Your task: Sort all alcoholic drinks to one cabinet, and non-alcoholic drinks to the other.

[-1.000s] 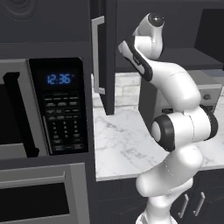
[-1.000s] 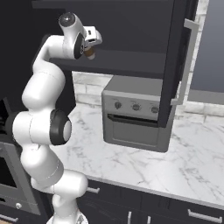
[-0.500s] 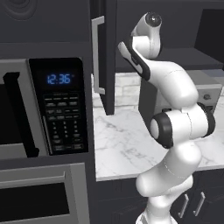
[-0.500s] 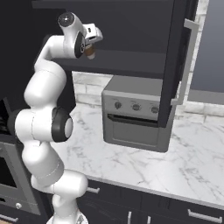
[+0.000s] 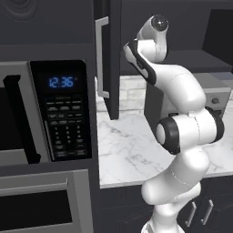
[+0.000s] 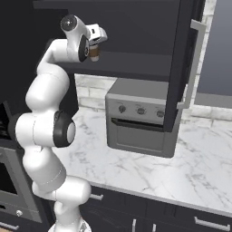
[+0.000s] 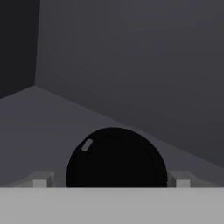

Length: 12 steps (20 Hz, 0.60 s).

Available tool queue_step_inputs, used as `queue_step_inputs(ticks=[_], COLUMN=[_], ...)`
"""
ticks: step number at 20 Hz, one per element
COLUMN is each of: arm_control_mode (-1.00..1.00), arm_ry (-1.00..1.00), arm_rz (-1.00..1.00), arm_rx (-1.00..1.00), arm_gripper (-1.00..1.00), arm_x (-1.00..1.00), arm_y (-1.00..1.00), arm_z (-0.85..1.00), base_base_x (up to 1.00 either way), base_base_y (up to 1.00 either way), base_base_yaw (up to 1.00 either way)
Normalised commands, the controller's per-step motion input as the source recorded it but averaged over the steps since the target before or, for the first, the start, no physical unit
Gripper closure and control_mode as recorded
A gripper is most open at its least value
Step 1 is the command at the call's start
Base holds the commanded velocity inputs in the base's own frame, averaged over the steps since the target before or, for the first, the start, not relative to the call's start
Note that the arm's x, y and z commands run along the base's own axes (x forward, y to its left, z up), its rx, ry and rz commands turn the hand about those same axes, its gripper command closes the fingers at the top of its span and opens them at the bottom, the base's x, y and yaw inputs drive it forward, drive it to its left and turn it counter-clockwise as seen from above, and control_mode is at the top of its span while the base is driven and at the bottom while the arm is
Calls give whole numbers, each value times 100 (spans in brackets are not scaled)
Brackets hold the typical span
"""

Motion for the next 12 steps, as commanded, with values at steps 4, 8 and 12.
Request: queue_step_inputs(ticks=[4, 8, 12], arm_control_mode=[-100, -100, -100], arm_ry=[-7, -5, -4], arm_rz=[0, -1, -7], arm_rx=[0, 0, 0], arm_gripper=[-100, -100, -100], arm_x=[3, -49, -65], arm_y=[-4, 3, 12], arm_z=[0, 0, 0], base_base_x=[0, 0, 0], base_base_y=[0, 0, 0], base_base_yaw=[0, 0, 0])
